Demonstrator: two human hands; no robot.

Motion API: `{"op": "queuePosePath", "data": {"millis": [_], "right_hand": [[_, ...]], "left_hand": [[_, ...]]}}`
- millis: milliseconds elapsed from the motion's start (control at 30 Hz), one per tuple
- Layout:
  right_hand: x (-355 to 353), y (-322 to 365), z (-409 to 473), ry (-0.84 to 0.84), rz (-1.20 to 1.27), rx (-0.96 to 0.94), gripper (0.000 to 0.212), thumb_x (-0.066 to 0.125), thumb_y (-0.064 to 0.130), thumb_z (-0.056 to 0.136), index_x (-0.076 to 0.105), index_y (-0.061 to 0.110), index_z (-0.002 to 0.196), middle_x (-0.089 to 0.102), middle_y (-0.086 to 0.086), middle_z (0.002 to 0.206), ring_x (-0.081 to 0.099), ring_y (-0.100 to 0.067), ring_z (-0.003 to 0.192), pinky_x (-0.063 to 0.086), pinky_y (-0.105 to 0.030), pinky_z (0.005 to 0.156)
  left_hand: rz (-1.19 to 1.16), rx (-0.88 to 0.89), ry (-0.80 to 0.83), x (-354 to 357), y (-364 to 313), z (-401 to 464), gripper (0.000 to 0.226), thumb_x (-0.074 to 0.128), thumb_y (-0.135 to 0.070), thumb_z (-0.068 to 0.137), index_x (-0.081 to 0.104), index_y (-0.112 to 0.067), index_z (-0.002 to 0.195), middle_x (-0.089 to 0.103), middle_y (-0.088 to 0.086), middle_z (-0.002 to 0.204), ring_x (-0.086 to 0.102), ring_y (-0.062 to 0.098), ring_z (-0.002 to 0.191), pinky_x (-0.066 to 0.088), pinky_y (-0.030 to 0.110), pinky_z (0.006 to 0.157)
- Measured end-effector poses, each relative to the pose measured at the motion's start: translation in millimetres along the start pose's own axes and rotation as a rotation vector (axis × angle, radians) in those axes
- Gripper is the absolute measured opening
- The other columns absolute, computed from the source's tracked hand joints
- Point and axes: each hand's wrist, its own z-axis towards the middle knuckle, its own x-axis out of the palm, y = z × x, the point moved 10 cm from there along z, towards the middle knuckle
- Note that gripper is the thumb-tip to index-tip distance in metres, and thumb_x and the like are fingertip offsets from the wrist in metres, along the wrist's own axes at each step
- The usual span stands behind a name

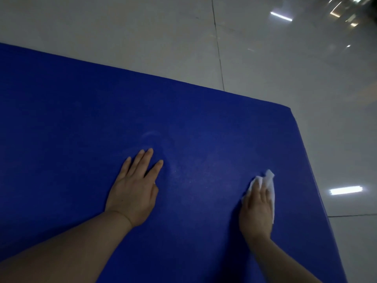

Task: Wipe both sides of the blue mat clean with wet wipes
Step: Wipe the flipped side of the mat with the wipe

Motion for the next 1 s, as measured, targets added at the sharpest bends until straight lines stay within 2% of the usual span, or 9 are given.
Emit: {"op": "queuePosePath", "data": {"millis": [67, 167, 300, 400, 500, 567, 700, 900, 1000], "right_hand": [[11.0, 1.2, -4.6, 0.037, -0.029, 0.051, 0.053, 0.022, 0.015, 0.098, 0.019, 0.009, 0.150, -0.003, -0.005, 0.160, 0.002, -0.021, 0.147, 0.006, -0.034, 0.120], [41.4, 68.1, -53.8, 0.144, -0.049, -0.244, 0.055, 0.030, 0.020, 0.093, 0.028, 0.010, 0.147, 0.016, -0.013, 0.157, 0.023, -0.028, 0.143, 0.013, -0.040, 0.117], [47.9, 115.7, -98.0, 0.254, 0.016, -0.560, 0.055, 0.035, 0.025, 0.094, 0.028, 0.013, 0.148, 0.027, -0.006, 0.155, 0.028, -0.022, 0.142, 0.019, -0.037, 0.112], [24.4, 49.0, -45.9, 0.074, -0.051, -0.278, 0.049, 0.029, 0.017, 0.100, 0.027, 0.006, 0.147, 0.016, -0.008, 0.158, 0.021, -0.021, 0.145, 0.015, -0.036, 0.119], [13.4, -1.3, -19.6, 0.106, 0.014, 0.065, 0.054, 0.026, 0.018, 0.101, 0.010, 0.012, 0.152, -0.001, 0.001, 0.160, -0.002, -0.016, 0.147, -0.001, -0.031, 0.120], [20.8, 17.4, -32.0, 0.104, 0.040, 0.056, 0.054, 0.025, 0.015, 0.101, 0.011, 0.011, 0.152, 0.004, -0.003, 0.160, 0.005, -0.022, 0.147, 0.001, -0.032, 0.119], [35.4, 88.2, -112.8, 0.106, 0.032, -0.192, 0.054, 0.028, 0.019, 0.091, 0.037, 0.007, 0.143, 0.034, -0.014, 0.150, 0.039, -0.029, 0.135, 0.025, -0.038, 0.115], [31.3, 101.4, -151.8, 0.211, -0.034, -0.447, 0.063, 0.034, 0.023, 0.084, 0.030, 0.011, 0.146, 0.026, -0.005, 0.155, 0.019, -0.021, 0.144, 0.017, -0.039, 0.113], [17.1, 17.6, -87.2, 0.114, -0.112, -0.123, 0.051, 0.027, 0.014, 0.097, 0.024, 0.006, 0.148, 0.015, -0.010, 0.157, 0.007, -0.024, 0.146, 0.007, -0.034, 0.119]], "left_hand": [[0.015, 0.001, 0.001, 0.2, -0.2, -0.4, 0.056, 0.029, -0.026, 0.088, 0.050, -0.012, 0.138, 0.036, 0.014, 0.151, 0.030, 0.026, 0.139, 0.006, 0.038, 0.116], [0.019, -0.001, 0.005, -0.2, -0.3, -0.3, 0.056, 0.028, -0.026, 0.088, 0.049, -0.012, 0.138, 0.036, 0.015, 0.151, 0.029, 0.025, 0.139, 0.007, 0.038, 0.115], [0.012, 0.012, 0.004, -1.0, -0.8, 0.8, 0.056, 0.027, -0.026, 0.088, 0.050, -0.010, 0.137, 0.036, 0.016, 0.151, 0.027, 0.025, 0.139, 0.006, 0.036, 0.115], [-0.016, 0.005, 0.002, -0.7, 0.4, 0.2, 0.057, 0.026, -0.026, 0.089, 0.049, -0.010, 0.138, 0.034, 0.015, 0.152, 0.029, 0.027, 0.140, 0.002, 0.033, 0.117], [-0.016, 0.005, -0.037, -6.5, -2.0, -0.6, 0.050, 0.036, -0.020, 0.092, 0.050, -0.007, 0.138, 0.034, 0.017, 0.152, 0.031, 0.030, 0.140, 0.003, 0.035, 0.117], [-0.031, -0.008, -0.073, -15.0, -5.9, -5.1, 0.045, 0.050, -0.011, 0.092, 0.050, -0.006, 0.137, 0.035, 0.019, 0.151, 0.032, 0.033, 0.140, 0.006, 0.039, 0.116], [-0.026, -0.042, -0.070, -21.4, -24.1, -50.3, 0.052, 0.056, -0.014, 0.087, 0.049, -0.008, 0.139, 0.032, 0.018, 0.153, 0.030, 0.032, 0.141, 0.009, 0.043, 0.116], [0.060, -0.028, -0.004, 1.9, -35.8, -97.5, 0.063, 0.062, -0.017, 0.081, 0.044, -0.009, 0.141, 0.029, 0.018, 0.154, 0.023, 0.029, 0.141, 0.008, 0.043, 0.115], [0.052, -0.025, -0.012, 3.6, -36.5, -95.3, 0.054, 0.044, -0.020, 0.089, 0.042, -0.010, 0.142, 0.026, 0.017, 0.155, 0.021, 0.028, 0.142, 0.004, 0.042, 0.115]]}}
